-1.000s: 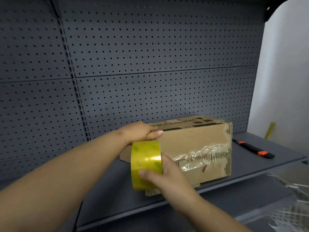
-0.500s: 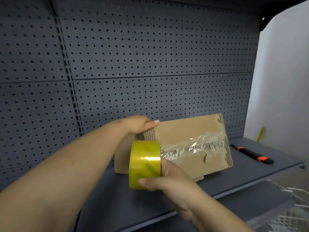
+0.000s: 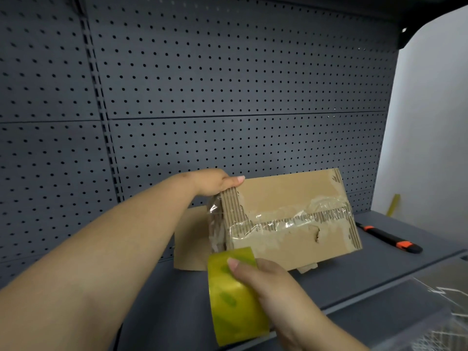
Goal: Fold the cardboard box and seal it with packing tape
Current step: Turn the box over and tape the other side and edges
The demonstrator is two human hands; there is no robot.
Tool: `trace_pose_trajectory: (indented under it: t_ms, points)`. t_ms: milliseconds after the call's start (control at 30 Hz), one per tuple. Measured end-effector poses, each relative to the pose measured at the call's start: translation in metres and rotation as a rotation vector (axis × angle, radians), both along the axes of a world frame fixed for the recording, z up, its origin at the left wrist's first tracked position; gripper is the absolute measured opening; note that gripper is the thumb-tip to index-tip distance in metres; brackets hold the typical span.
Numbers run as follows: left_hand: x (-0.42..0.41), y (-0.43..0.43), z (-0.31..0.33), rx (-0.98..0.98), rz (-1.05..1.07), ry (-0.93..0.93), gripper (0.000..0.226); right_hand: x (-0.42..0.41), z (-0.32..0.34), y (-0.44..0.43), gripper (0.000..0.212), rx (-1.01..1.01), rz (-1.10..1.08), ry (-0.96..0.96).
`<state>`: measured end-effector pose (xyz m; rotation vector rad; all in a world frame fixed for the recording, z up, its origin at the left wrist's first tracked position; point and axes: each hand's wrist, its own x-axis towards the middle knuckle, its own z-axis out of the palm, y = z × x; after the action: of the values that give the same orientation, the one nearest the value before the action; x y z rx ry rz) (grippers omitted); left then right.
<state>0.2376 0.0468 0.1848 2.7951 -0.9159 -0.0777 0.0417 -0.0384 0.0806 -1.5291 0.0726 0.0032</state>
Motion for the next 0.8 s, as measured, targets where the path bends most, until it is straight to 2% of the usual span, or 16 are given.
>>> trace_pose_trajectory:
  t_ms: [67,233,400,500,633,800]
  points:
    - [0.001,0.0,-0.001,-0.019,0.0,0.0,0.065,-0.002,0.0,-0.005,0.025,-0.012,-0.049,-0.015]
    - [0.004,0.004,-0.015,-0.269,-0.019,-0.102,0.043,-0.002,-0.001,-0.006,0.027,-0.038,-0.109,-0.02]
    - [-0.005,0.007,-0.029,-0.334,0.029,-0.489,0.05,0.002,-0.003,-0.005,0.032,-0.039,-0.151,0.018]
    - [-0.015,0.004,-0.03,-0.368,0.148,-0.754,0.058,0.005,0.0,-0.005,0.036,-0.038,-0.16,0.023]
    - [-0.027,-0.005,-0.037,-0.373,0.306,-0.671,0.06,0.007,-0.002,-0.006,0.039,-0.048,-0.136,0.011]
    - [-0.031,-0.014,-0.03,-0.42,0.352,-0.474,0.053,0.009,-0.005,-0.01,0.033,-0.039,-0.107,-0.009]
